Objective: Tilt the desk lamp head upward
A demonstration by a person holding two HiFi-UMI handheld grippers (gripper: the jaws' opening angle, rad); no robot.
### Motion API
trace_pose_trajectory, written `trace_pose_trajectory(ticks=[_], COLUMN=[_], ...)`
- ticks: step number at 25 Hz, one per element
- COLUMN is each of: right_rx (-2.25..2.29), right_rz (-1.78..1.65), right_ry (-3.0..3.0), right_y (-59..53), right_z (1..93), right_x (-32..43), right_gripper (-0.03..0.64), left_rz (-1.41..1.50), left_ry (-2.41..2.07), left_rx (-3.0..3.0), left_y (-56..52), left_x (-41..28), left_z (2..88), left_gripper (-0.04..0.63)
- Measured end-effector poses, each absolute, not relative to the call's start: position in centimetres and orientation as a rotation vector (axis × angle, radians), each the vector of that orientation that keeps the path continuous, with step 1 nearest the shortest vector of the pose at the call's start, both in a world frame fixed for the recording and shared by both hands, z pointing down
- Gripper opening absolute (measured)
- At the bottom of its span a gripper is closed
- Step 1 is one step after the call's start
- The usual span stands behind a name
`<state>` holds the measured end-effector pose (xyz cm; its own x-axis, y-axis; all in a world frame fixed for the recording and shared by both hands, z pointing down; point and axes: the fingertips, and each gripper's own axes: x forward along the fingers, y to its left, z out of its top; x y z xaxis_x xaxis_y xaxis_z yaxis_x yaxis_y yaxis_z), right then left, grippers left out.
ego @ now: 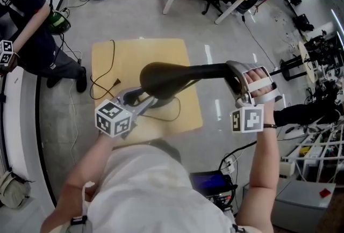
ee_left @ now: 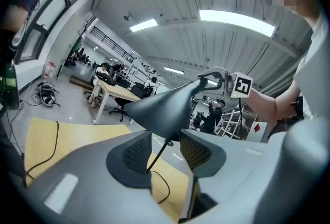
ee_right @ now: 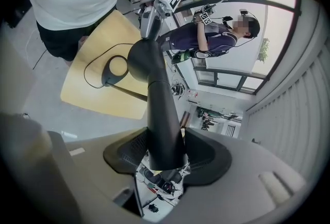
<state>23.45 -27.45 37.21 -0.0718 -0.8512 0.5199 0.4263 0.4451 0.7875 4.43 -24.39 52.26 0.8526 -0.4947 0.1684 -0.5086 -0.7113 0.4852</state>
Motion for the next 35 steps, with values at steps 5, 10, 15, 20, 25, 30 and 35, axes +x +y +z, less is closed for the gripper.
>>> trace_pose_trajectory(ticks=[5, 10, 15, 20, 25, 30, 35], right_rx=[0.456, 0.470, 0.495, 0.515, 0.546, 0.567, 0.607], right_rz=[-1.103, -1.094, -1.072, -1.055, -1.034, -1.014, -0.993], right_ry=[-1.246, -1.263, -1.288, -1.310, -1.343, -1.374, -1.414], right_y=[-27.4, -27.6, -27.4, -27.5, -27.5, -27.4, -27.4], right_z=[37.4, 37.4, 37.8, 37.8, 38.2, 38.7, 39.0], right_x=[23.5, 23.8, 24.0, 23.9, 24.2, 24.4, 24.3], right_gripper=[0.233, 0.232, 0.230, 0.229, 0.227, 0.227, 0.227], left_rz=[0.021, -0.005, -0.026, -0.043, -0.066, -0.079, -0.106], left_ry=[-0.750, -0.763, -0.783, -0.813, -0.845, -0.867, -0.885], left_rx=[2.488, 2.493, 2.513, 2.541, 2.588, 2.619, 2.645], left_y=[-24.5, -24.7, -24.8, -25.0, -25.1, -25.1, -25.1], left_x=[4.0, 3.6, 2.8, 1.9, 1.3, 0.7, 0.1], left_z=[51.8, 50.7, 49.7, 48.2, 46.5, 45.1, 43.6], left_gripper=[0.163, 0.156, 0.153, 0.150, 0.146, 0.141, 0.135])
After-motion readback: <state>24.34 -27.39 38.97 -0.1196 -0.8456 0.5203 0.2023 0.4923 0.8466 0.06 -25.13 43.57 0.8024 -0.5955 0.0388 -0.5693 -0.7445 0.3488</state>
